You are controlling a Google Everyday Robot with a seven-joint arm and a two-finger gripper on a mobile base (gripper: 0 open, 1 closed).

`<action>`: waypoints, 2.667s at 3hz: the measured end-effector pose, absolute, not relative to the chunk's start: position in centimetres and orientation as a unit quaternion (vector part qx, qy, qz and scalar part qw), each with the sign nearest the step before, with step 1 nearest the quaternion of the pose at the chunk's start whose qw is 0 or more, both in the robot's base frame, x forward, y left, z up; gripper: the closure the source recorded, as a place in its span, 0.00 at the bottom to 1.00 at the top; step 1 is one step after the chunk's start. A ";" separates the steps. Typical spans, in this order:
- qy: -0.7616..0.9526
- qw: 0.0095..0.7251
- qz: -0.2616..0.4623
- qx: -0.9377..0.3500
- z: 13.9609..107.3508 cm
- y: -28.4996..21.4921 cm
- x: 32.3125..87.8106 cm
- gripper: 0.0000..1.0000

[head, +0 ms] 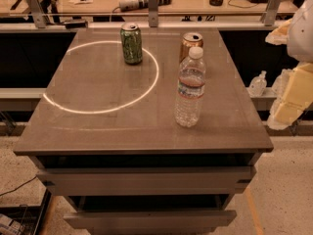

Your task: Move orange can near green can

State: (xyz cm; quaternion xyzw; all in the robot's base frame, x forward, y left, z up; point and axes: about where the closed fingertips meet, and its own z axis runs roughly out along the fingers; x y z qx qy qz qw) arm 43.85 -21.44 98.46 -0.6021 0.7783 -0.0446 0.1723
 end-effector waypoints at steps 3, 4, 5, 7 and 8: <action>0.812 0.197 -0.083 -0.544 98.0 -24.0 46.2 0.00; 0.832 0.236 -0.088 -0.494 97.3 -26.1 48.2 0.00; 0.851 0.289 -0.075 -0.432 96.3 -28.7 51.2 0.00; 0.857 0.383 -0.026 -0.343 94.3 -32.9 59.3 0.00; 0.845 0.421 0.022 -0.329 93.9 -32.6 63.9 0.00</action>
Offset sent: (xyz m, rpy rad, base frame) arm 0.0180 -0.0226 -0.0021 -0.0056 -0.0517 -0.1154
